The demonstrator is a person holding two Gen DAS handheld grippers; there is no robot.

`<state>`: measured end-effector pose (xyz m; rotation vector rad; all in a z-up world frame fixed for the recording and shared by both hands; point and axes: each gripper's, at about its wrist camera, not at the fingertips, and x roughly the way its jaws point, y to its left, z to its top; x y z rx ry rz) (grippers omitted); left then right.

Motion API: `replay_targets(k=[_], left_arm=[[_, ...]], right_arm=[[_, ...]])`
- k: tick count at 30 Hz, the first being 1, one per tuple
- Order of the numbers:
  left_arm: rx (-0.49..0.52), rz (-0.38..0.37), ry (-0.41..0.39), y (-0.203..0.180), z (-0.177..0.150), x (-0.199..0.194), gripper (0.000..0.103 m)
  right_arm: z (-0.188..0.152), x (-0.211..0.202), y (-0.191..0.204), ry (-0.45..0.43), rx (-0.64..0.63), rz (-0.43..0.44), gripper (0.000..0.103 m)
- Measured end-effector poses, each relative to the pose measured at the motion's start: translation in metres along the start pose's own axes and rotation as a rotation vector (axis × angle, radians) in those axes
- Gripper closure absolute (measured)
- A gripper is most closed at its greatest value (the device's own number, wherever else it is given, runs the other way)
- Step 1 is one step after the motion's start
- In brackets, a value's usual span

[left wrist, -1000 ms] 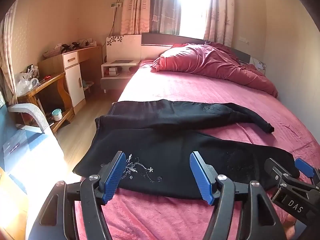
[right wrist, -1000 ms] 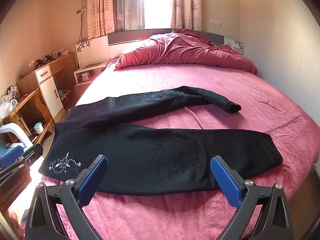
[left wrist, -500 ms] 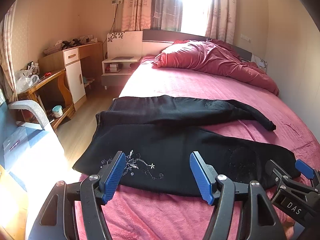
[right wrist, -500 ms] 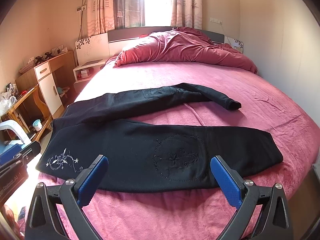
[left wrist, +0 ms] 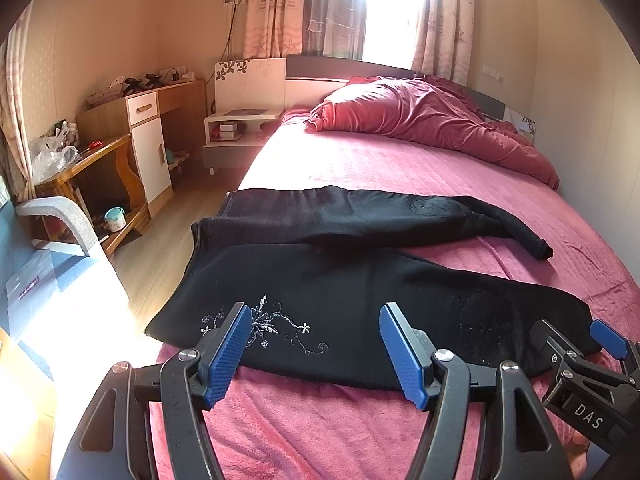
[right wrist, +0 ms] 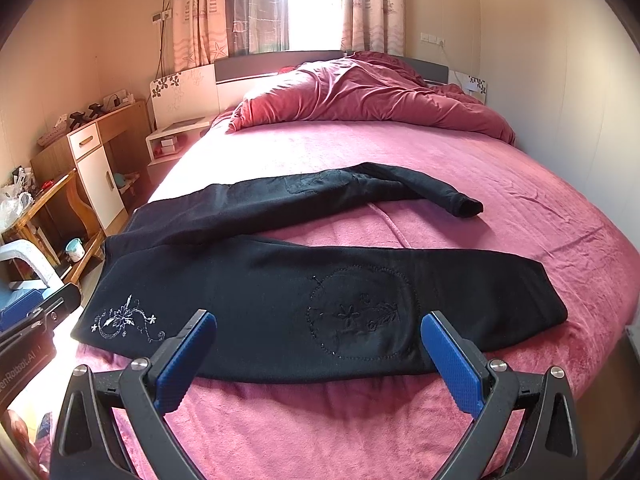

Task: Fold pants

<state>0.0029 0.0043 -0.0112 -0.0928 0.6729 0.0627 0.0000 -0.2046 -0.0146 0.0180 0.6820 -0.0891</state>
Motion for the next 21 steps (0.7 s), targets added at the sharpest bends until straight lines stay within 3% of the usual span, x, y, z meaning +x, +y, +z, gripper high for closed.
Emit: replay_targets(k=[21], left_arm=[[-0.009, 0.001, 0.018, 0.0032, -0.0035, 0.0046, 0.035]], right_arm=[[-0.0051, 0.0084, -0.0035, 0.018, 0.005, -0.008, 0.000]])
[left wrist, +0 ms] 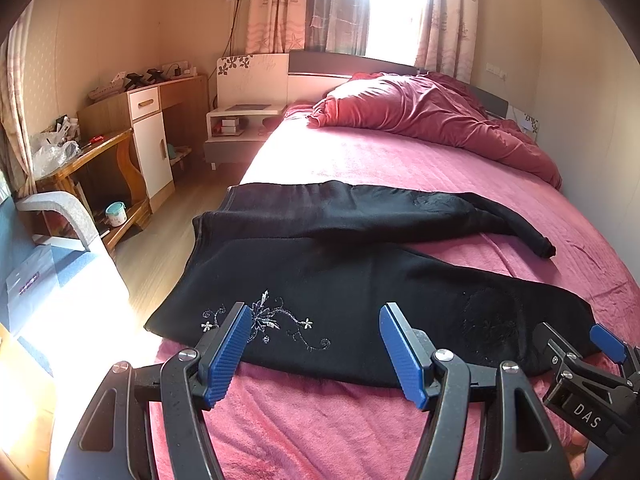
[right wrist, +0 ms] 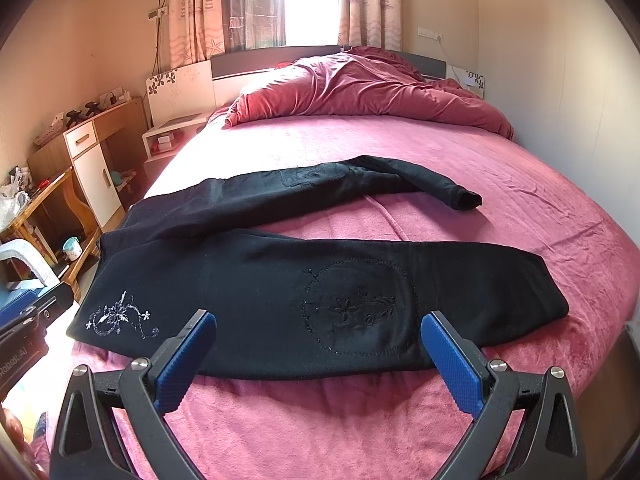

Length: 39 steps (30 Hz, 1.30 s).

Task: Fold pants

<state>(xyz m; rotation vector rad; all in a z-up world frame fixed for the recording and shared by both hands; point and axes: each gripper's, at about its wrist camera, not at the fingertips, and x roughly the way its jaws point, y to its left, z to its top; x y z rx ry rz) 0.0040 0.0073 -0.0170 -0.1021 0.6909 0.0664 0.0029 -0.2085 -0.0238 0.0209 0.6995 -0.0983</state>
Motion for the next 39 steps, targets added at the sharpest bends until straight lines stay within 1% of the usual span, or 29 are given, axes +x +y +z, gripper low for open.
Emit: replay_targets(k=[9, 15, 18, 21, 24, 26, 29, 32, 34, 35, 37, 38, 39], left_arm=[[-0.002, 0.003, 0.020, 0.001, -0.002, 0.006, 0.035], [-0.006, -0.003, 0.040, 0.002, -0.004, 0.010, 0.035], [-0.005, -0.003, 0.046, 0.002, -0.004, 0.012, 0.035], [-0.011, -0.011, 0.062, 0.002, -0.005, 0.015, 0.035], [-0.022, -0.038, 0.076, 0.005, -0.006, 0.018, 0.035], [-0.047, -0.082, 0.092, 0.007, -0.006, 0.022, 0.035], [-0.112, -0.192, 0.142, 0.016, -0.004, 0.035, 0.035], [-0.212, -0.242, 0.203, 0.035, 0.000, 0.055, 0.035], [-0.292, -0.268, 0.240, 0.053, 0.004, 0.070, 0.035], [-0.318, -0.265, 0.241, 0.062, 0.005, 0.075, 0.035], [-0.338, -0.230, 0.242, 0.081, 0.006, 0.084, 0.034], [-0.353, -0.212, 0.246, 0.092, 0.005, 0.088, 0.029], [-0.370, -0.200, 0.255, 0.103, 0.003, 0.092, 0.019]], right_arm=[[-0.005, 0.006, -0.003, 0.024, 0.007, 0.001, 0.000], [-0.007, 0.012, -0.008, 0.056, 0.030, 0.009, 0.000], [-0.007, 0.015, -0.012, 0.067, 0.049, 0.024, 0.000], [-0.007, 0.018, -0.021, 0.073, 0.078, 0.063, 0.000], [-0.009, 0.022, -0.034, 0.088, 0.096, 0.096, 0.000], [-0.012, 0.029, -0.045, 0.124, 0.110, 0.116, 0.000], [-0.017, 0.042, -0.071, 0.204, 0.136, 0.117, 0.000], [-0.025, 0.047, -0.115, 0.243, 0.244, 0.112, 0.000], [-0.032, 0.050, -0.152, 0.255, 0.343, 0.076, 0.000], [-0.035, 0.051, -0.172, 0.256, 0.404, 0.072, 0.000], [-0.043, 0.055, -0.214, 0.264, 0.538, 0.052, 0.001], [-0.048, 0.056, -0.234, 0.261, 0.601, 0.037, 0.005], [-0.051, 0.058, -0.250, 0.254, 0.649, 0.025, 0.008]])
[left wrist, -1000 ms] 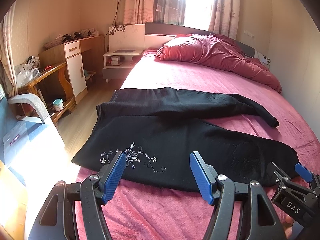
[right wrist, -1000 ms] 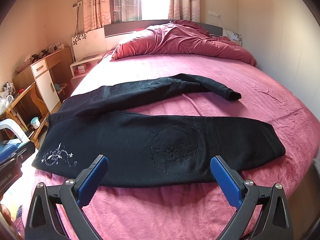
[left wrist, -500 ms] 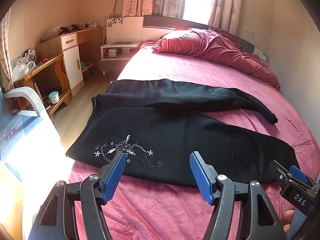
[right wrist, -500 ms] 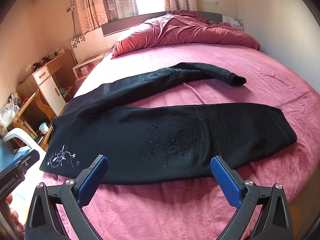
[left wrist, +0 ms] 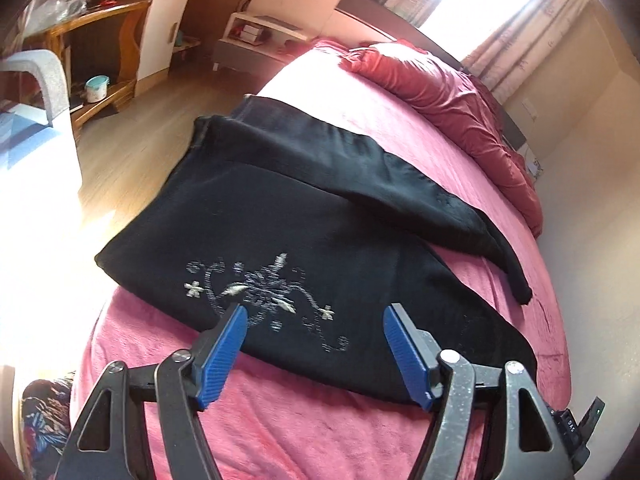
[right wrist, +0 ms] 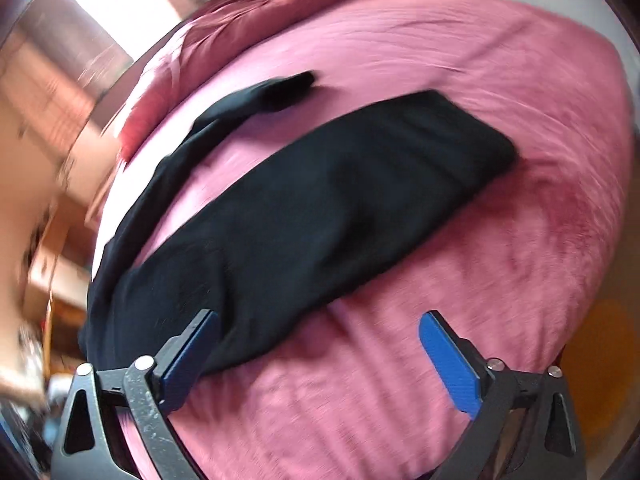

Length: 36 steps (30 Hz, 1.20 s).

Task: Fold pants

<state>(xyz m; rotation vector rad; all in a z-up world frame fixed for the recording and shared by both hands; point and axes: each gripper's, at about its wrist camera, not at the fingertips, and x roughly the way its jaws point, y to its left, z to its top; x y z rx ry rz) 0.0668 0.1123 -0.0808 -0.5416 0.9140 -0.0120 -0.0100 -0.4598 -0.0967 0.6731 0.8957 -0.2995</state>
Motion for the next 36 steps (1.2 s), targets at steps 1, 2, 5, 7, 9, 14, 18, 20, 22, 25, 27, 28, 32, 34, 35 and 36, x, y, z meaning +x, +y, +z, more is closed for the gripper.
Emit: replay_targets(k=[1, 2, 5, 7, 9, 14, 18, 20, 22, 25, 27, 28, 32, 34, 35, 36], left_arm=[[-0.021, 0.016, 0.005, 0.011, 0.002, 0.001, 0.015], [-0.046, 0.031, 0.006, 0.023, 0.003, 0.002, 0.012], [-0.126, 0.059, 0.031, 0.059, 0.003, 0.004, 0.012], [-0.174, 0.064, 0.055, 0.080, 0.001, 0.007, 0.011], [-0.203, 0.089, 0.080, 0.096, -0.002, 0.011, 0.013], [-0.300, 0.066, 0.084, 0.127, -0.002, 0.014, 0.037], [-0.377, 0.042, 0.083, 0.141, 0.005, 0.022, 0.045], [-0.407, 0.052, 0.090, 0.143, 0.009, 0.031, 0.045], [-0.418, 0.046, 0.107, 0.141, 0.014, 0.041, 0.048], [-0.400, 0.075, 0.098, 0.136, 0.018, 0.051, 0.072], [-0.370, 0.085, 0.068, 0.134, 0.022, 0.049, 0.095], [-0.367, 0.077, 0.061, 0.134, 0.023, 0.047, 0.095], [-0.318, 0.046, 0.016, 0.128, 0.022, 0.025, 0.097], [-0.286, 0.043, 0.004, 0.124, 0.019, 0.010, 0.097], [-0.274, 0.041, 0.001, 0.121, 0.019, 0.005, 0.097], [-0.265, 0.041, 0.000, 0.120, 0.018, 0.000, 0.097]], right_arm=[[0.008, 0.002, -0.015, -0.010, 0.053, -0.012, 0.014], [0.014, 0.005, -0.028, -0.017, 0.098, -0.023, 0.020], [0.031, 0.017, -0.055, -0.016, 0.203, -0.020, 0.028], [0.039, 0.030, -0.064, -0.008, 0.238, -0.011, 0.032], [0.048, 0.040, -0.065, -0.009, 0.259, -0.014, 0.038], [0.064, 0.060, -0.060, -0.033, 0.252, -0.041, 0.040], [0.081, 0.072, -0.053, -0.028, 0.226, -0.082, 0.045], [0.085, 0.073, -0.054, -0.020, 0.204, -0.110, 0.053], [0.090, 0.074, -0.052, -0.012, 0.187, -0.118, 0.063], [0.097, 0.071, -0.052, -0.006, 0.177, -0.117, 0.082], [0.101, 0.065, -0.052, -0.013, 0.161, -0.110, 0.086], [0.104, 0.061, -0.050, -0.021, 0.152, -0.111, 0.087], [0.110, 0.046, -0.050, -0.050, 0.128, -0.098, 0.088], [0.112, 0.036, -0.051, -0.067, 0.110, -0.101, 0.088], [0.113, 0.031, -0.052, -0.070, 0.103, -0.099, 0.088], [0.113, 0.027, -0.053, -0.073, 0.097, -0.097, 0.088]])
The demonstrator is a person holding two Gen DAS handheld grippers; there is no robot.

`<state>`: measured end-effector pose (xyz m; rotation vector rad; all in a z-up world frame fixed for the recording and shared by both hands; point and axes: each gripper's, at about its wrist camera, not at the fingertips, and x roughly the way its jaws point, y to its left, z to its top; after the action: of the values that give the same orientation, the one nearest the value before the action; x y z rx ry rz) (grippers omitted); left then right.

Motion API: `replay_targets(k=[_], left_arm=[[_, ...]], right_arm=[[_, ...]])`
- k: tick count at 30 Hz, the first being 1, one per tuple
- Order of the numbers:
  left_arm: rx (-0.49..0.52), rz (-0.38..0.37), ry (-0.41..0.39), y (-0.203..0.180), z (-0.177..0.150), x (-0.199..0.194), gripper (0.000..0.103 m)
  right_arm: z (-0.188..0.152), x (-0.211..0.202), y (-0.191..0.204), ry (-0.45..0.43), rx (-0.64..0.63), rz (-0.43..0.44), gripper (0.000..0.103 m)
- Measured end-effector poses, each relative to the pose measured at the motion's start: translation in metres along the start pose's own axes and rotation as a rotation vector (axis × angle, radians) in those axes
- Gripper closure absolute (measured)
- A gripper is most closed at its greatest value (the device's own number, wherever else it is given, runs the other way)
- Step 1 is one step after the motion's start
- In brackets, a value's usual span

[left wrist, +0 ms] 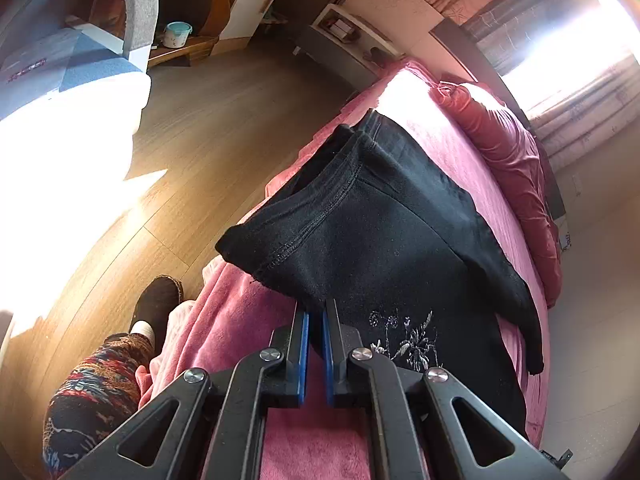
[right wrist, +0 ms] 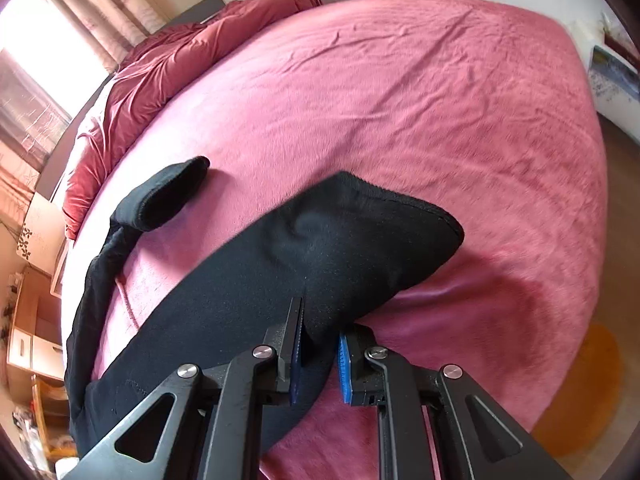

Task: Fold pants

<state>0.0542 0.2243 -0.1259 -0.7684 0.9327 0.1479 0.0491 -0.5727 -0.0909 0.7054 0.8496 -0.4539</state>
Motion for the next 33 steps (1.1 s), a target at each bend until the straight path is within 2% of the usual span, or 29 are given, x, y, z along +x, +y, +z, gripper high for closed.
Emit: replay_targets(k=[7, 10, 12, 14, 15, 17, 21, 23, 26, 27, 30, 33], left_arm=[[0.053, 0.033, 0.034, 0.000, -0.028, -0.024, 0.097], [0.054, 0.071, 0.083, 0.012, -0.040, -0.021, 0.097], [0.039, 0.099, 0.143, 0.020, -0.042, -0.011, 0.095], [0.029, 0.121, 0.178, 0.021, -0.039, -0.006, 0.087], [0.030, 0.144, 0.183, 0.021, -0.035, -0.007, 0.077], [0.021, 0.169, 0.169, 0.024, -0.026, -0.018, 0.076], [-0.001, 0.168, 0.059, 0.032, 0.009, -0.047, 0.076], [-0.014, 0.114, 0.025, 0.030, 0.030, -0.053, 0.075], [-0.031, 0.055, 0.009, 0.018, 0.058, -0.042, 0.075], [-0.032, 0.025, 0.010, 0.011, 0.068, -0.035, 0.071], [-0.037, -0.023, 0.030, -0.011, 0.100, -0.004, 0.064], [-0.063, -0.038, 0.074, -0.024, 0.132, 0.034, 0.057]], right_arm=[[-0.008, -0.012, -0.032, 0.009, 0.002, -0.039, 0.089], [-0.015, -0.009, -0.047, 0.032, 0.014, -0.063, 0.089], [-0.019, -0.006, -0.051, 0.050, 0.009, -0.064, 0.088], [-0.019, -0.007, -0.056, 0.053, 0.023, -0.057, 0.078], [-0.018, -0.010, -0.058, 0.050, 0.033, -0.060, 0.074], [-0.018, -0.021, -0.060, 0.024, 0.031, -0.099, 0.055], [-0.016, -0.051, -0.046, -0.079, -0.029, -0.158, 0.049], [-0.019, -0.060, -0.029, -0.095, -0.076, -0.137, 0.044], [-0.031, -0.060, 0.006, -0.066, -0.156, -0.050, 0.042], [-0.038, -0.058, 0.020, -0.046, -0.193, -0.018, 0.041], [-0.070, -0.042, 0.067, 0.067, -0.313, 0.106, 0.036], [-0.105, -0.027, 0.109, 0.167, -0.444, 0.174, 0.031]])
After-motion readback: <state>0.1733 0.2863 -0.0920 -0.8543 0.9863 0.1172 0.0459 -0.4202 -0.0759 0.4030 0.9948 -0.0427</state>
